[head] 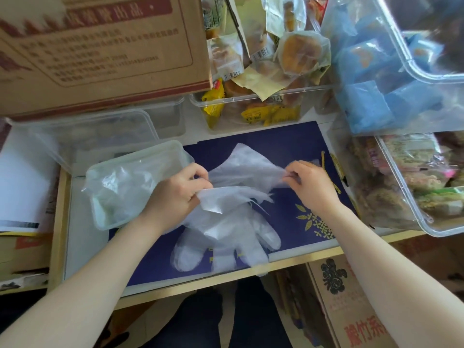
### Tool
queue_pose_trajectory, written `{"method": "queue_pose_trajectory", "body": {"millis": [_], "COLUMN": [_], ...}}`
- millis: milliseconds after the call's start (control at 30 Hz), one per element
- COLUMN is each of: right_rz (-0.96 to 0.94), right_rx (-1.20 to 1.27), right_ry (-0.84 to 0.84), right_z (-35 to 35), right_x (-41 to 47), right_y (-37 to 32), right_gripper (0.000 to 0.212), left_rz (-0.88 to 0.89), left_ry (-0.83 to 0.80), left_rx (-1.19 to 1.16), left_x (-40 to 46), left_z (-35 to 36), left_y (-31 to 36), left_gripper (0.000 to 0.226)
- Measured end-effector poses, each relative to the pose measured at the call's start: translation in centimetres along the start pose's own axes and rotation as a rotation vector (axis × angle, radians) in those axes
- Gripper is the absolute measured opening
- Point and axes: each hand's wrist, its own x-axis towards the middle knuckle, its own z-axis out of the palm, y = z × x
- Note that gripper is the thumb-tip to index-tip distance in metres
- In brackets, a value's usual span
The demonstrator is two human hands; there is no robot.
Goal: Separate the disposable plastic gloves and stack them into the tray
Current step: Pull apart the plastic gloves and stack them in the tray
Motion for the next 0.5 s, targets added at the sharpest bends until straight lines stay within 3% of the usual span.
{"method": "queue_pose_trajectory", "body": {"millis": [100, 200, 267, 367, 500], "right_rz": [0.376, 0.405, 0.353, 0.454, 0.413], "right_rx": [0.012, 0.072, 0.381, 0.863, 0.916], "right_ry": [0.033, 0.056, 0.079, -0.076, -0.151], "right_z": [0.2, -0.2, -0.8, -1.9, -2.6], "right_x": [-0.2, -0.2, 0.0, 0.2, 0.1], "right_y": [-0.4, -2.2, -4.3, -7.5, -8.6], "right_gripper": [0.021, 0.051, 0.047, 0.024, 0.017], "left_rz": [-0.023, -0.019, -0.027, -0.033, -0.092], "left_ry": [0.015, 0.013, 0.004, -0.015, -0.038], "left_rx": [-0.173, -0.222, -0.270, -0.339, -0.415], "left_x": [-0.3, -0.3, -0.2, 0.1, 0.4], "left_z": [-0.7, -1.2, -1.4, -1.9, -2.8], "left_y": [-0.8, -1.4, -1.5, -1.4, -1.3], "left_gripper": [0.029, 0.032, 0.033, 0.035, 0.026]}}
